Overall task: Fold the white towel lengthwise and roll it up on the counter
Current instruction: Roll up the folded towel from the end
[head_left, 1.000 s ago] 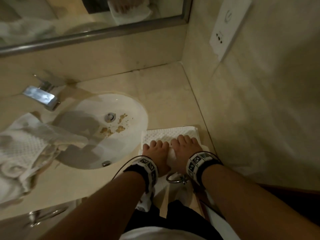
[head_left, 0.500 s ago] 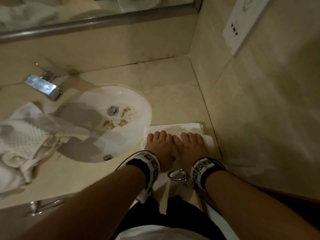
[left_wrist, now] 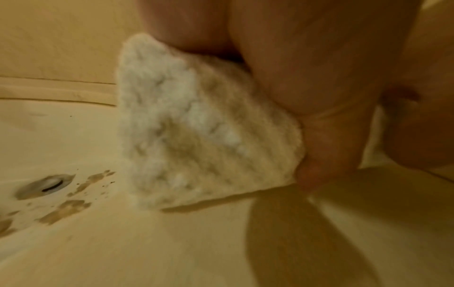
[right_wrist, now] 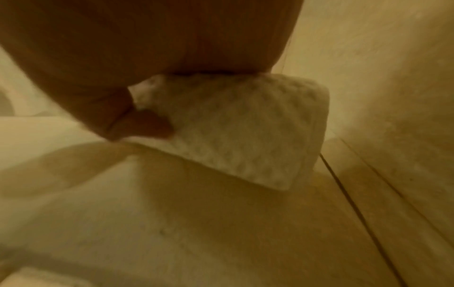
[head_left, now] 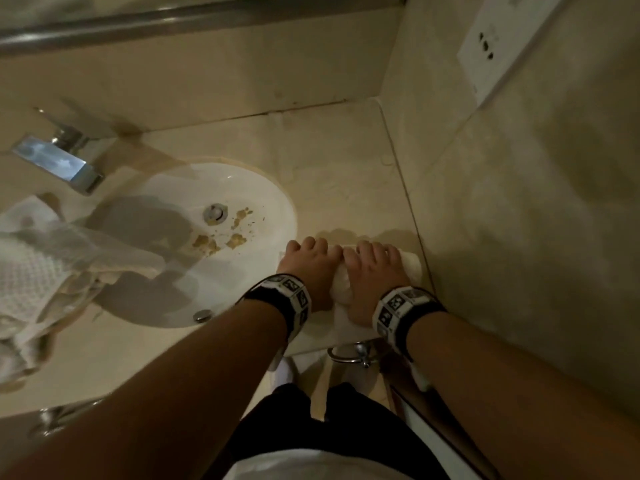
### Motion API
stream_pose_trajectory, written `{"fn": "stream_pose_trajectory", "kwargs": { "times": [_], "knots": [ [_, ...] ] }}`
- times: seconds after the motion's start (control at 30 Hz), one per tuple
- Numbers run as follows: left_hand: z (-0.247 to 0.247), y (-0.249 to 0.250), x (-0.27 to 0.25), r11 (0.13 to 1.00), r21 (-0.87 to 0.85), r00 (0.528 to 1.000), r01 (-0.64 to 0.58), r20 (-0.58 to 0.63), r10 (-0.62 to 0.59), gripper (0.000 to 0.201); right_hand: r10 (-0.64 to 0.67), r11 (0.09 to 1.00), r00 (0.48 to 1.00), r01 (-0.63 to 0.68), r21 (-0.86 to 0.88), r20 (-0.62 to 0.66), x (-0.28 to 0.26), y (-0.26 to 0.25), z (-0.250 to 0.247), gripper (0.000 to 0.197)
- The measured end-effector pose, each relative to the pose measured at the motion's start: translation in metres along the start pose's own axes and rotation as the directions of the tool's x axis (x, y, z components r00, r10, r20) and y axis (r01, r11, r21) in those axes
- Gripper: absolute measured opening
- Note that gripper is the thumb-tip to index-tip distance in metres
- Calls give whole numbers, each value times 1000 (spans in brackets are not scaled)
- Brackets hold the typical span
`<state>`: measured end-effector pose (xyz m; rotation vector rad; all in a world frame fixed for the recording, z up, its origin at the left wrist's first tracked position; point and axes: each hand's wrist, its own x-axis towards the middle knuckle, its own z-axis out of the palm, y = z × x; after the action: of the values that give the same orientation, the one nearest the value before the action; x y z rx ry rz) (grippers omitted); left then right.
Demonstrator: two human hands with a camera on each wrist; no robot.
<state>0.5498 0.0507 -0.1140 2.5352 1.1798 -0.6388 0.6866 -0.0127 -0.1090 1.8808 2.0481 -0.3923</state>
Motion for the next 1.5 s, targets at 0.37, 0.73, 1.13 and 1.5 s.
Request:
{"fn": "stream_pose_trajectory", "kwargs": {
  "times": [0.37,0.73,1.13,1.5],
  "knots": [
    [-11,-24,13,985,-173,999,12,-43,-20,106,15,999,1000,-15,31,17,23,12,-2,96],
    [16,-58,-11,-131,-871,753,473,477,-453,121,13,999,992,-17,34,126,48,20,-15,89],
    [9,-41,-13,-461,-786,745,412,581,-327,107,92,996,994,-93,5,64,21,11,-10,88],
    [-26,-75,-77,-667,-743,635,63,545,-548,86,352,783,936,-298,546,6,-11,-23,-67,64]
  ]
}}
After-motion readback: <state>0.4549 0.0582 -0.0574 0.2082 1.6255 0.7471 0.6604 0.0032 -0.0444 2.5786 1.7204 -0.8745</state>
